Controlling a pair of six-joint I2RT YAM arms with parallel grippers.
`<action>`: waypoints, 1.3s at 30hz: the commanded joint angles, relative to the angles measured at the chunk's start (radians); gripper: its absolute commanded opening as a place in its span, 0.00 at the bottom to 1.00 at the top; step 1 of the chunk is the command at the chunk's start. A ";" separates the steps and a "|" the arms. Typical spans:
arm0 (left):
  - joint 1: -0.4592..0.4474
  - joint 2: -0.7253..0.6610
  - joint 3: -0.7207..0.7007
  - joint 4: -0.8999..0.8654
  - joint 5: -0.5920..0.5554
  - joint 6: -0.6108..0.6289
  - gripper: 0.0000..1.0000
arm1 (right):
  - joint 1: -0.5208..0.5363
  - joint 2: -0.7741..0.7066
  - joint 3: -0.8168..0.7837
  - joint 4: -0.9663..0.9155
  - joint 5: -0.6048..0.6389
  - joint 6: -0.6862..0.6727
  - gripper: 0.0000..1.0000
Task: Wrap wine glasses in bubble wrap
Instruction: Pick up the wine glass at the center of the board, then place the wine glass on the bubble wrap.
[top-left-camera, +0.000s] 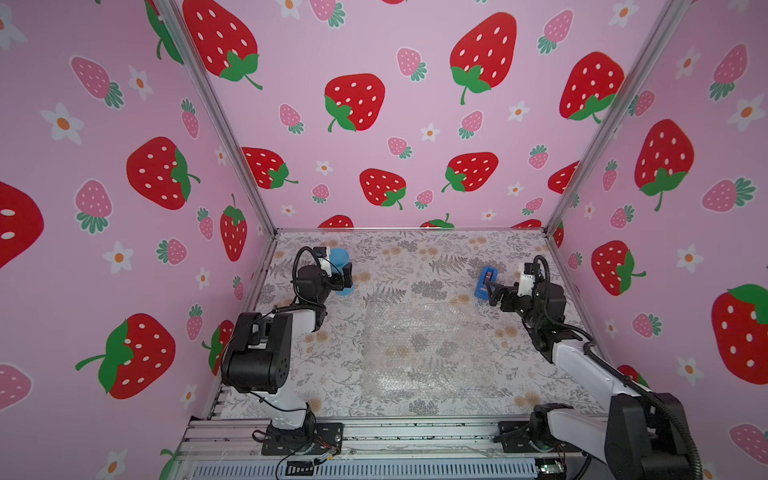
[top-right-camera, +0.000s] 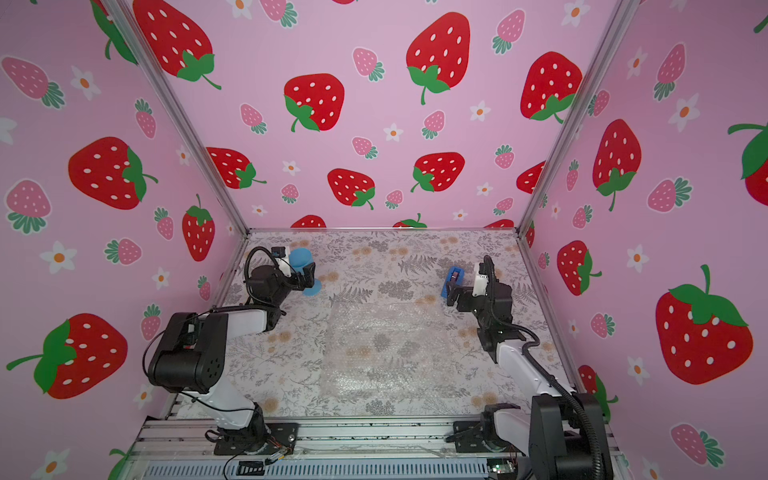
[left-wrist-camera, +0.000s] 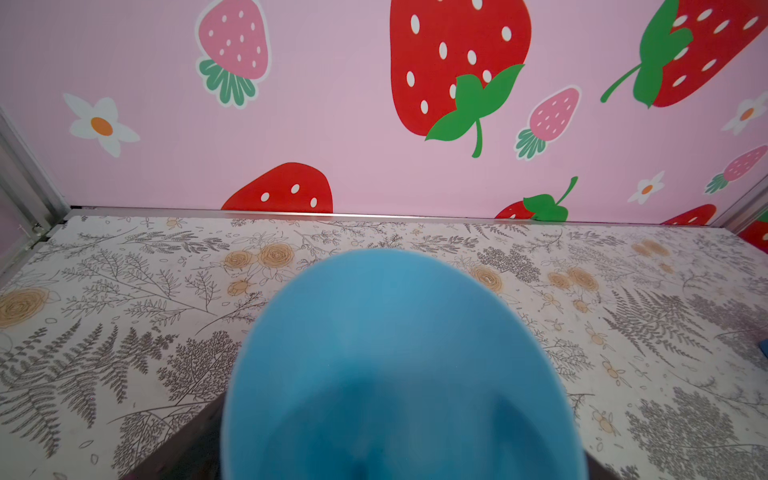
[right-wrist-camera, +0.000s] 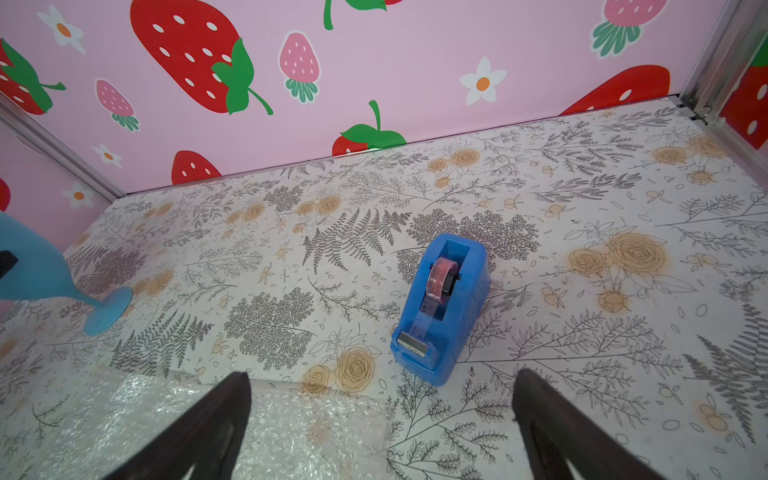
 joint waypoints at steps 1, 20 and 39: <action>0.011 0.025 0.065 0.017 0.068 0.020 1.00 | 0.007 0.010 0.007 0.015 0.014 -0.020 0.99; -0.101 -0.190 0.163 -0.452 -0.154 -0.026 0.70 | 0.019 -0.074 0.100 -0.193 0.009 0.042 0.98; -0.485 -0.189 0.688 -1.846 0.053 -0.387 0.49 | 0.102 0.031 0.081 -0.179 -0.015 0.097 0.95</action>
